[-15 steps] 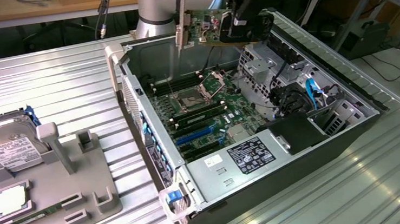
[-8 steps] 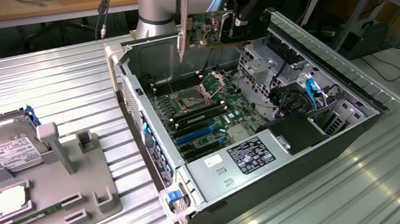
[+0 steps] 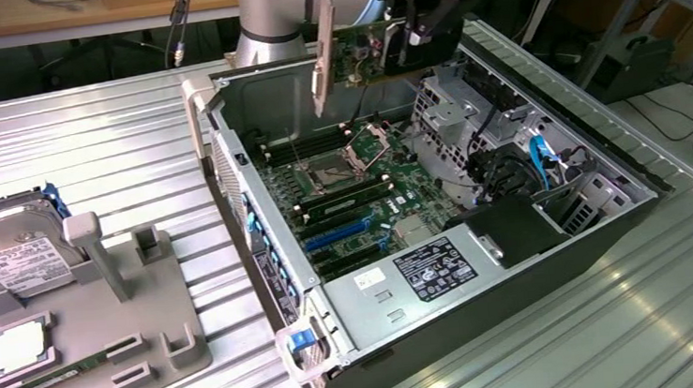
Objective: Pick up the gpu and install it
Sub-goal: 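Insert the gpu into the slot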
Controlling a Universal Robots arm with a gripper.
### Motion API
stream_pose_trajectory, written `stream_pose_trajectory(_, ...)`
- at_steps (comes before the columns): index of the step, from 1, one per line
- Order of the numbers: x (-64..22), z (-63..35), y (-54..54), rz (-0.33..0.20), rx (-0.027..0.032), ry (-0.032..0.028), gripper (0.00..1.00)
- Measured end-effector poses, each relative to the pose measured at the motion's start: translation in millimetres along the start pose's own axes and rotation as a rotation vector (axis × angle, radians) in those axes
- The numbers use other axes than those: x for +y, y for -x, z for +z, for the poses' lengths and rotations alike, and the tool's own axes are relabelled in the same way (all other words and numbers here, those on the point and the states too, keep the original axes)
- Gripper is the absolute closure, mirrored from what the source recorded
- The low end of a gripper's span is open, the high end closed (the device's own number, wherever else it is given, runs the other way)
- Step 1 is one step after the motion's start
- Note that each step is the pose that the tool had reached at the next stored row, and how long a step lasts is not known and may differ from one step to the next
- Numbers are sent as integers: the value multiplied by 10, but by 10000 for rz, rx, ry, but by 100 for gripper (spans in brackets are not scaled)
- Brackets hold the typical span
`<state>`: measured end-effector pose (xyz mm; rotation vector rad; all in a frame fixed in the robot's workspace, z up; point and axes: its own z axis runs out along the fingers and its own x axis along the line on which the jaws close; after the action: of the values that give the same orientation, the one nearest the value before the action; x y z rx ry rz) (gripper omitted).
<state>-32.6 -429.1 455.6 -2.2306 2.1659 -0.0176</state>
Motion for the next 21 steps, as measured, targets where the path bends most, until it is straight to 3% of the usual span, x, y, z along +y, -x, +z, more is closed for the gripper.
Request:
stream_pose_trajectory(4,0,0,-1,-470,-15,6,71)
stream_pose_trajectory(21,0,30,2,-468,-13,4,71)
